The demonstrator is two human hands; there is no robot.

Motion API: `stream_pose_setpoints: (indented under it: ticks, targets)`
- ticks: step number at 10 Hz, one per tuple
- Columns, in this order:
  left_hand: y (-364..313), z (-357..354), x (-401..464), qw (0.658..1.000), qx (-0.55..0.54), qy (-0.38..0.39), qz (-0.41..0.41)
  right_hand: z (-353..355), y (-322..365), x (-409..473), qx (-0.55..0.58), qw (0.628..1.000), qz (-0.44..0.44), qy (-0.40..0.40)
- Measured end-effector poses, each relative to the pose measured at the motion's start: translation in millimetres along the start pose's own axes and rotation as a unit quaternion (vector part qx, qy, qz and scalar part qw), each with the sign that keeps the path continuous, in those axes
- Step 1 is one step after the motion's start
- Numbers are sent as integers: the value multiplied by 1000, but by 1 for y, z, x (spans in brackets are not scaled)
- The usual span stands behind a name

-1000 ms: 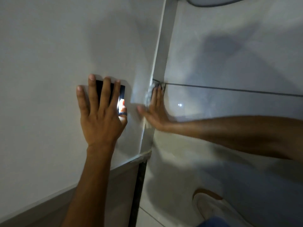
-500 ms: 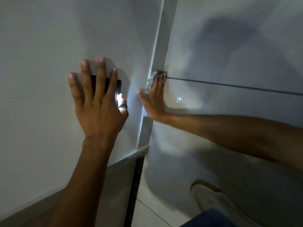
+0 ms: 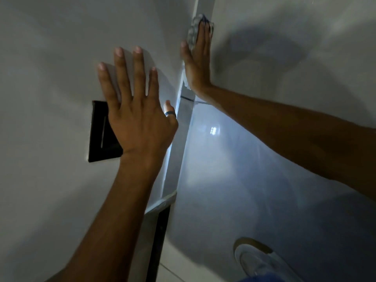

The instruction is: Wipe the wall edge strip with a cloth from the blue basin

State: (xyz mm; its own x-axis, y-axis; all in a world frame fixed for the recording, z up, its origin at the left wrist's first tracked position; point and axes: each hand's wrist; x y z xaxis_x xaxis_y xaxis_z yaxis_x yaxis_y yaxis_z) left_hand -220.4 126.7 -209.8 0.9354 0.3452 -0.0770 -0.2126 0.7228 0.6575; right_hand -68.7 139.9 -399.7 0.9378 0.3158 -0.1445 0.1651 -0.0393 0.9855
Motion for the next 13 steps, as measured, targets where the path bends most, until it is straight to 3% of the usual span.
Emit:
stream_pose_setpoints:
  ticks: [2, 3, 4, 5, 6, 7, 9, 10, 11, 12, 13]
  targets:
    - [-2, 1, -15, 998, -15, 51, -16, -14, 15, -94, 8, 996, -77, 33]
    - [3, 9, -14, 994, -62, 86, -34, -5, 45, -135, 17, 965, -235, 115]
    - [9, 34, -11, 974, -177, 141, -20, 49, 93, -140, -34, 860, -443, 250]
    - [7, 84, -9, 945, -264, 192, 17, 114, 166, -140, -94, 820, -490, 281]
    - [11, 138, -2, 927, -310, 199, 71, 164, 249, -128, -100, 828, -452, 317]
    - [19, 196, -3, 910, -358, 189, 91, 211, 333, -109, -154, 856, -354, 344]
    - [17, 276, 48, 900, -410, 120, 84, 268, 429, -4, -211, 945, -141, 204]
    - [-2, 289, 70, 893, -422, 128, 83, 270, 431, 74, -274, 943, -97, 161]
    - [-29, 294, 80, 888, -432, 139, 73, 273, 413, 133, -379, 856, -183, 301]
    - [-36, 304, 93, 903, -402, 150, 24, 279, 405, 161, -567, 695, -212, 387]
    - [-18, 322, 93, 914, -378, 143, 41, 271, 417, 149, -576, 732, -143, 333]
Point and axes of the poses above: each hand's wrist, its own x-axis towards the middle knuckle, its own z-axis out of the back of the hand, y = z × x, and after that the axes turned 7 degrees about y, right-handed
